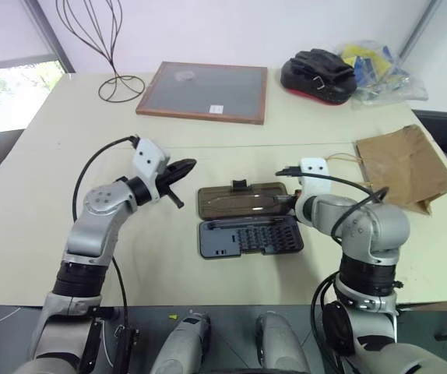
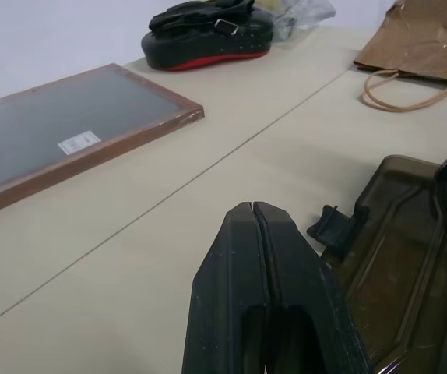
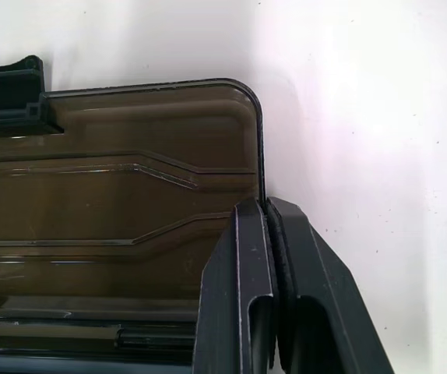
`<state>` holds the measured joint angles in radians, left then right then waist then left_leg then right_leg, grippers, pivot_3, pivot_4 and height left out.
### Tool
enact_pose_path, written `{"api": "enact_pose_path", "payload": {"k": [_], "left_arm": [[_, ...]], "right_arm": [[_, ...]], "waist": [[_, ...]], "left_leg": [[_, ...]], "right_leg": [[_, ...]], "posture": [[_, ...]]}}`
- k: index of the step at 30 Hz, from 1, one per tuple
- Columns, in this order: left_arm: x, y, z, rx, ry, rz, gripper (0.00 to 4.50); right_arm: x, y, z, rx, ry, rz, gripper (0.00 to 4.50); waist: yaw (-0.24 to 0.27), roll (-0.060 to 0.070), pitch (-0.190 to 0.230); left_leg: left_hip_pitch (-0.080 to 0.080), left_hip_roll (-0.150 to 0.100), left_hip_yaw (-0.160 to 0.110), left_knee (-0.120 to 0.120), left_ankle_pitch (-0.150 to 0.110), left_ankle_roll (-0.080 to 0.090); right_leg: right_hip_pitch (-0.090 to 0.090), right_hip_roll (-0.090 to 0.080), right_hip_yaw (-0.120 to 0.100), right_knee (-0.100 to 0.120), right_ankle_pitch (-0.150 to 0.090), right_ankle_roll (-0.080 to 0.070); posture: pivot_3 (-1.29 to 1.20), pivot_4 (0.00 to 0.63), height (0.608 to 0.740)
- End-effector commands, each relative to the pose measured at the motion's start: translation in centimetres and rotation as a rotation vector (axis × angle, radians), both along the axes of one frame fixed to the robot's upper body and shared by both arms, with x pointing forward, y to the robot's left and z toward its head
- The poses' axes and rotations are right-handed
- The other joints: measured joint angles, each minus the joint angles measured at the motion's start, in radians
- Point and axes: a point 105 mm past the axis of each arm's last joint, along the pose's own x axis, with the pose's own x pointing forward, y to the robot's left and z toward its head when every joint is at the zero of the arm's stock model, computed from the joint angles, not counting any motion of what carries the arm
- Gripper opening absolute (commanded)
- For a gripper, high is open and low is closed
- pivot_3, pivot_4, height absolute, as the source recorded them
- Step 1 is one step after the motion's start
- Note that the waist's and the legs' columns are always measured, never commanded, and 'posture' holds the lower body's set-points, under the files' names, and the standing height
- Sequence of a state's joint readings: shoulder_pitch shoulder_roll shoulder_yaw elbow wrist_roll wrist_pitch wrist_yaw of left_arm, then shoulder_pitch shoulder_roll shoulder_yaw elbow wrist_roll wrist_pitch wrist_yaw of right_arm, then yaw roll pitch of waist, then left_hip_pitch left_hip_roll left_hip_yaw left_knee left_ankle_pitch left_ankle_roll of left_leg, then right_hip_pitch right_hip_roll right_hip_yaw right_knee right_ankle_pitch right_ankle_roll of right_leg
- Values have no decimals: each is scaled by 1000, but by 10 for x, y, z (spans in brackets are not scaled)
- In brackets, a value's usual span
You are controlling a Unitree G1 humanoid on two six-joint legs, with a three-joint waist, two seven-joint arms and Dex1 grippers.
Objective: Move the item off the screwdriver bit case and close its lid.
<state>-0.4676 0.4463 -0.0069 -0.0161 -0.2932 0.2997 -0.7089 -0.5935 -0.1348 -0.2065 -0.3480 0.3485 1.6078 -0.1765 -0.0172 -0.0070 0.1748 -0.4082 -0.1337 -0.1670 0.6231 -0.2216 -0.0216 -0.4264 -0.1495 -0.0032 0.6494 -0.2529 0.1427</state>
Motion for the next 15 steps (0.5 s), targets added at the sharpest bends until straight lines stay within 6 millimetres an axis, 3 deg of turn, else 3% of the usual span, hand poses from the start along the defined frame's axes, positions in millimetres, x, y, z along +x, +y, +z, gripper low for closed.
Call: {"api": "enact_pose_path", "payload": {"k": [1, 2, 9, 15], "left_arm": [[-1, -2, 11, -5, -45, -14, 0], [-1, -2, 11, -5, -43, -15, 0], [-5, -5, 11, -22, -19, -47, 0], [-26, -20, 30, -163, 74, -219, 0]], "right_arm": [[-2, -3, 5, 4, -21, -14, 601], [-3, -3, 4, 5, -20, -14, 897], [-2, -5, 13, -23, -46, 17, 4456], [5, -8, 59, -46, -199, 89, 4456]], "waist": [[0, 0, 0], [0, 0, 0], [-1, 0, 0], [-5, 0, 1]], "left_leg": [[0, 0, 0, 0, 0, 0], [0, 0, 0, 0, 0, 0], [0, 0, 0, 0, 0, 0], [0, 0, 0, 0, 0, 0]], "right_leg": [[0, 0, 0, 0, 0, 0], [0, 0, 0, 0, 0, 0], [0, 0, 0, 0, 0, 0], [0, 0, 0, 0, 0, 0]], "posture": [[0, 150, 734], [0, 150, 734], [0, 150, 734], [0, 150, 734]]}}
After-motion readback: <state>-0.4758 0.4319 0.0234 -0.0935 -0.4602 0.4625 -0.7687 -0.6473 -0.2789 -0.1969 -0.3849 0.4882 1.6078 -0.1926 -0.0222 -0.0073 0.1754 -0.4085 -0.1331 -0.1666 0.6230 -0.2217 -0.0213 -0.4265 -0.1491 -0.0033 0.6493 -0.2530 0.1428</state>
